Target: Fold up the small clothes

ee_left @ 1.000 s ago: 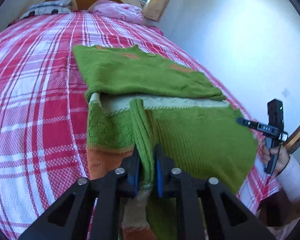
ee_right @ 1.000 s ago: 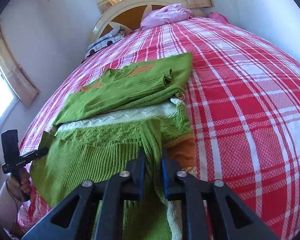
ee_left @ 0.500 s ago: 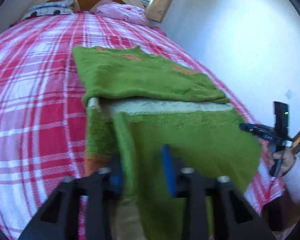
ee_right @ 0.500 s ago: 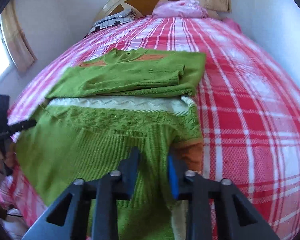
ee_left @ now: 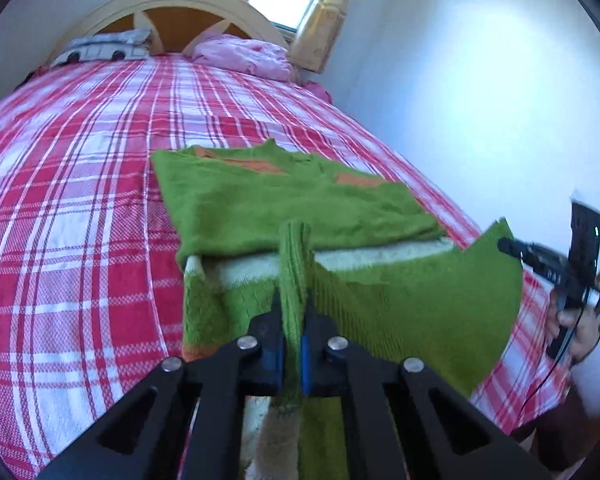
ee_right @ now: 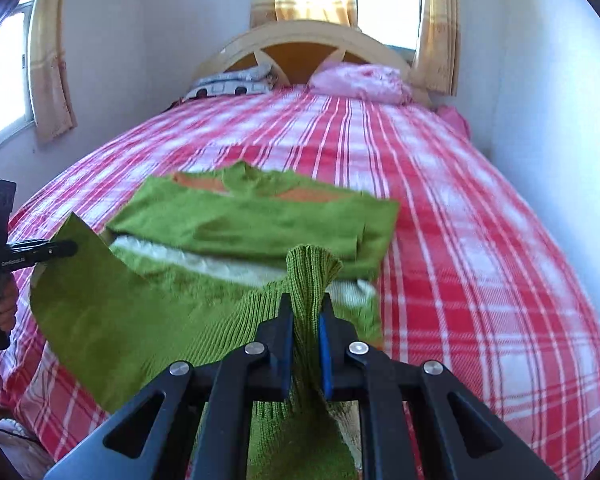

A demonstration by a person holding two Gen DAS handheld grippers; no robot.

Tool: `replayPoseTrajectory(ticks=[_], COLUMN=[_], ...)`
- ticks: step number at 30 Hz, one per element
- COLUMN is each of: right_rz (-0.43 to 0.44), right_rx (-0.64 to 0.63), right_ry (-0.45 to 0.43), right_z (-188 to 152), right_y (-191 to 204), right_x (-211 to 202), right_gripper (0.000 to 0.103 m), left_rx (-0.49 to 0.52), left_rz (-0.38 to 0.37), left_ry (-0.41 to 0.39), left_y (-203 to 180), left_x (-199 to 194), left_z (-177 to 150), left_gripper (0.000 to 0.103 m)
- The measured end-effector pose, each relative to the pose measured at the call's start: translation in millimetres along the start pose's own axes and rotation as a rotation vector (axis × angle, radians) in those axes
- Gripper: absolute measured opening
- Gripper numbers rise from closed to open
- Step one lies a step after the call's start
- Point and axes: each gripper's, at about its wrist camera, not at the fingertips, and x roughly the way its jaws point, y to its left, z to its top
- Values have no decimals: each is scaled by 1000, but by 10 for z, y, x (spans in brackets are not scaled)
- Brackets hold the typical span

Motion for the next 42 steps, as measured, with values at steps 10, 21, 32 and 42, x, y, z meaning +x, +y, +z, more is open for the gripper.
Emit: replayPoseTrajectory(ticks=[10,21,32,42], right_rz=[-15,-85,-131,-205], right_rx=[-11,-31,-74,-136], right_ry=[-51,-66,-72,19], right_z=[466,1024,1384,1294], right_y=[-95,-288,-418,-454], right_x=[145,845,1860,2243], right_gripper=[10,10,10,10], left_rx=[-52,-129,-203,-73], left_rz=[55,75,156,205], left_ry=[-69,-125,-159,24], left_y=[193,499,883,762], left_x=[18,402,981,1337], left_z=[494,1101,1565,1476], left_gripper=[6,6,3,8])
